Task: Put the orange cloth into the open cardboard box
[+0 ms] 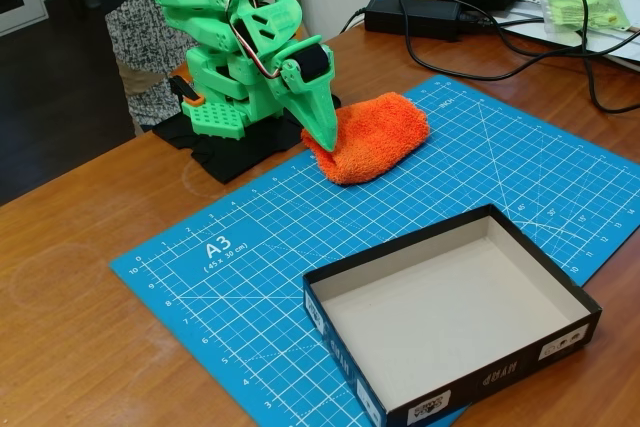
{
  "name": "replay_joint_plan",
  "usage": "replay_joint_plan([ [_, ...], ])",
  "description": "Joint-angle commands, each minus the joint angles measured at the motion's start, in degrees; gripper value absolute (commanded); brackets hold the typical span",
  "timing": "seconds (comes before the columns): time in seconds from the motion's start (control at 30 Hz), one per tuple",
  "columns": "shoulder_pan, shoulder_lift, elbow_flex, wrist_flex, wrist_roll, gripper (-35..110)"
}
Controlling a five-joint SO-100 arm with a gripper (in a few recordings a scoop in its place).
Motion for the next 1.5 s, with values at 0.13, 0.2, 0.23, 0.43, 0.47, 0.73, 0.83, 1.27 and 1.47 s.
replay_joint_plan([
  [0.13,0.88,0.70,0.00,0.26,0.53,0],
  [0.2,0.88,0.70,0.00,0.26,0.53,0],
  [0.23,0.88,0.70,0.00,0.26,0.53,0],
  [0.43,0.88,0.70,0.00,0.26,0.53,0],
  [0.47,0.88,0.70,0.00,0.26,0.53,0],
  [0.73,0.88,0.70,0.00,0.26,0.53,0],
  [0.83,0.97,0.70,0.00,0.26,0.62,0],
  [1.27,1.41,-4.31,-14.68,2.02,0.09,19],
  [1.47,-13.89,-25.66,-43.68,5.71,6.94,27],
])
